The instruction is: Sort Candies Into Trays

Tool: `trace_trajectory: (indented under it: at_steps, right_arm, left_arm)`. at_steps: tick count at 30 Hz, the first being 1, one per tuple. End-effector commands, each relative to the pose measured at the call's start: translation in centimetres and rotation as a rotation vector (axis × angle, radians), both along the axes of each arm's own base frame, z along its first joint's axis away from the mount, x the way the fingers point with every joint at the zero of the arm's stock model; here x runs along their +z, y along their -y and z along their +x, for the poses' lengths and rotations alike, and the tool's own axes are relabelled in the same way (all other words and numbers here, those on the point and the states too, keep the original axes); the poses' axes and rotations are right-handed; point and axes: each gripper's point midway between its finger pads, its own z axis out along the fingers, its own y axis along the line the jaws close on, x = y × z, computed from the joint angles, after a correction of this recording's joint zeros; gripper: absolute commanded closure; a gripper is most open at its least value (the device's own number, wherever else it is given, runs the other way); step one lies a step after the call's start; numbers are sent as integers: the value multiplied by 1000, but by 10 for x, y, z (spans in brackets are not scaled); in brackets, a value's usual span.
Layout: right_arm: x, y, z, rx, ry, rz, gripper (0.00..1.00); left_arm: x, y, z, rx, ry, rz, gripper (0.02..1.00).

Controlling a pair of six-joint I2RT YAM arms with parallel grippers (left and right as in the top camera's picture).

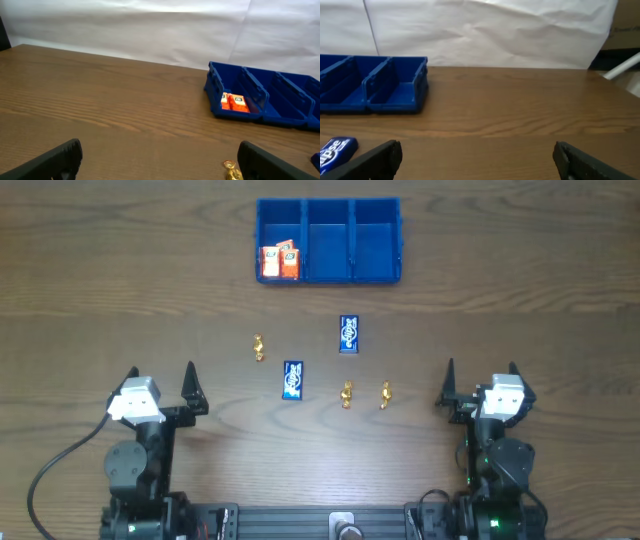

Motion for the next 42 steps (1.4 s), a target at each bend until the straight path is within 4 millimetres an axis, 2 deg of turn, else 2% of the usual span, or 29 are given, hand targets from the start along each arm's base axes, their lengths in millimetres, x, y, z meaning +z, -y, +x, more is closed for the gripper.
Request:
trace_trajectory:
  at_steps: [1,7,10,12,15,18,21,24,26,28,33,34,38,42]
  right_arm:
    - [10,4,0,-23,36,-20,3]
    - [20,-30,3,173,63,114,3]
    - [37,-53,4,302,19,141,3]
    - [56,-69,6,395,-14,153,3]
    - [89,-94,18,543,-92,198,3]
    - [106,-115,36,649,-222,255,3]
    - [110,-139,57,711,-373,289,3]
    - [105,-179,74,776,-525,281,3]
    - [93,-211,81,792,-650,253,3]
    - [78,-234,86,768,-754,227,3]
    - [18,-280,83,640,-1055,210,3]
    - [0,-291,79,601,-1117,212,3]
    - [-45,-312,68,489,-1223,198,1]
    - [-80,-323,58,395,-1276,169,14]
  left_arm:
    - [-16,1,-1,-9,-55,11,23]
    - [-16,1,-1,-9,-55,11,20]
    - [-16,1,-1,-9,-55,11,20]
    - [-16,1,-1,-9,-55,11,20]
    - [-16,1,-1,-9,-55,11,20]
    - [-16,1,-1,-9,-55,11,20]
    - [-16,1,-1,-9,-55,11,20]
    - [-16,1,-1,-9,-55,11,20]
    - [-16,1,-1,-9,-55,11,18]
    - [-16,1,-1,-9,-55,11,20]
    - [-16,1,-1,-9,-55,11,20]
    - [-16,1,-1,-9,-55,11,20]
    - [-16,1,-1,-9,-55,11,20]
    - [-16,1,-1,-9,-55,11,20]
